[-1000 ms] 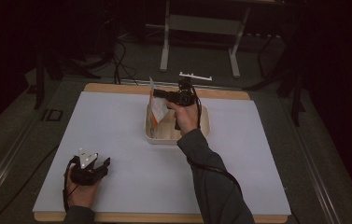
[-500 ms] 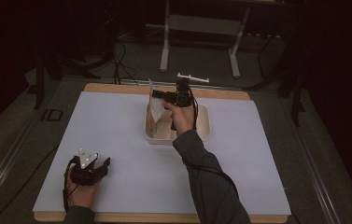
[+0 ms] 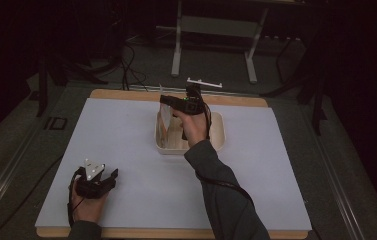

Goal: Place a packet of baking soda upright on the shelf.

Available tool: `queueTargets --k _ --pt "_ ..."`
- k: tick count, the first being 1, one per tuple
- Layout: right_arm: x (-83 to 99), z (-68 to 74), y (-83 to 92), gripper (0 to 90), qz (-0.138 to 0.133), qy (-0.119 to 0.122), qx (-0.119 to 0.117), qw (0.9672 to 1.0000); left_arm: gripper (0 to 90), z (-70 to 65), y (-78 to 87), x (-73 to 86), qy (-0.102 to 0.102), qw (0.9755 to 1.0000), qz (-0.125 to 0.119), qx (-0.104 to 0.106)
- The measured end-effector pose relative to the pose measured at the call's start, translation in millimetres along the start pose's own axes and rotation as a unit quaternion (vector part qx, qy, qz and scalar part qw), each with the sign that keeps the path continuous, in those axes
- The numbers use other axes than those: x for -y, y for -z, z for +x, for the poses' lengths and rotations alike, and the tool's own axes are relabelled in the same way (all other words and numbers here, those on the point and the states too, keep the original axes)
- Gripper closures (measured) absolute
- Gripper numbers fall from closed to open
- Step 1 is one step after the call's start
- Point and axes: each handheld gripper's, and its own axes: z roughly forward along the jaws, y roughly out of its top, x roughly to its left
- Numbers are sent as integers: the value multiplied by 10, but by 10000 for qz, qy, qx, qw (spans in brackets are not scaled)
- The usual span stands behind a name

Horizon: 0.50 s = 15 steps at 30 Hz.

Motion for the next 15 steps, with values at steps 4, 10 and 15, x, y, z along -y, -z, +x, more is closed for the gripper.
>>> queueTargets --k 4,10,15 --pt "4 35 38 588 36 136 51 9999 478 -2 2 -1 -14 10000 2 -6" --pt "30 95 172 576 11 352 -23 9994 478 -3 2 -1 -14 10000 6 -11" --pt "47 96 284 574 -19 362 -166 9992 478 -4 1 -1 -17 10000 4 -20"
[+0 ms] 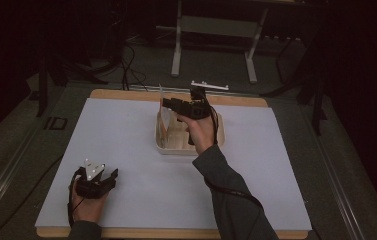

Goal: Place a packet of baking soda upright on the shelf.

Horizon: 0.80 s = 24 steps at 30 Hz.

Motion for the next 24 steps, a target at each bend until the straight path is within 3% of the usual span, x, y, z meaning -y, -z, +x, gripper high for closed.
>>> queueTargets --k 9,18,24 --pt "54 31 239 575 73 279 -124 9995 478 -1 1 0 -2 10000 2 -3" --pt "161 35 603 574 71 435 -300 9986 478 -3 2 1 -12 10000 -2 -13" --pt "339 -76 798 570 197 470 -298 9983 475 -5 2 1 -17 10000 -5 -30"
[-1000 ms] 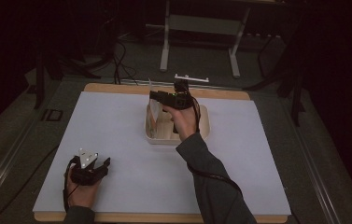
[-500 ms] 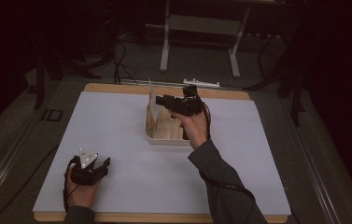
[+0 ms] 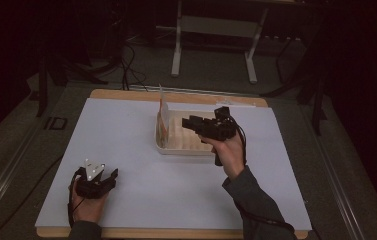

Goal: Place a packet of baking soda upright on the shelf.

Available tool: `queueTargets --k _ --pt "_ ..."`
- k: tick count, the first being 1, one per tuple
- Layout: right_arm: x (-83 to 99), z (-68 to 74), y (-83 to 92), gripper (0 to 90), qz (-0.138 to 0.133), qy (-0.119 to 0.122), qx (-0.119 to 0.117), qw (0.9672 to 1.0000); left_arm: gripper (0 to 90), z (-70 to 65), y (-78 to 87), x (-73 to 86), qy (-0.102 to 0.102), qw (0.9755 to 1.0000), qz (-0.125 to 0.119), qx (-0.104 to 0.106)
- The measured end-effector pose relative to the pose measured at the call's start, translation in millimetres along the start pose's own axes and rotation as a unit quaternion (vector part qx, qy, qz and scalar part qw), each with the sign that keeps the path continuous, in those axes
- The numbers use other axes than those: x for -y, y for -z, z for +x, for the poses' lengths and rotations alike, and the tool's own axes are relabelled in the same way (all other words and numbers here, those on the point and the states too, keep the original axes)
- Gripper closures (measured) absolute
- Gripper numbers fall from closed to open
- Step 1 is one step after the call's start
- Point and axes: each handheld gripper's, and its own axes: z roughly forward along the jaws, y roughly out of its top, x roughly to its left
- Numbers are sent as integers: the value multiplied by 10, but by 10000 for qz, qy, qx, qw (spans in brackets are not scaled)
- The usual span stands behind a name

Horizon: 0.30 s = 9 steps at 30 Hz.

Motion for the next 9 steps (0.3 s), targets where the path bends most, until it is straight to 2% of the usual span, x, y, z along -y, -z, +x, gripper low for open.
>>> queueTargets --k 3,4,9 --pt "108 -69 33 570 17 -77 21 10000 475 0 0 1 0 10000 1 -7" --pt "239 -158 66 571 47 -181 63 9998 475 0 0 0 0 10000 5 -9" --pt "538 -385 169 566 193 -366 161 9990 471 -2 1 0 8 10000 9 -31"
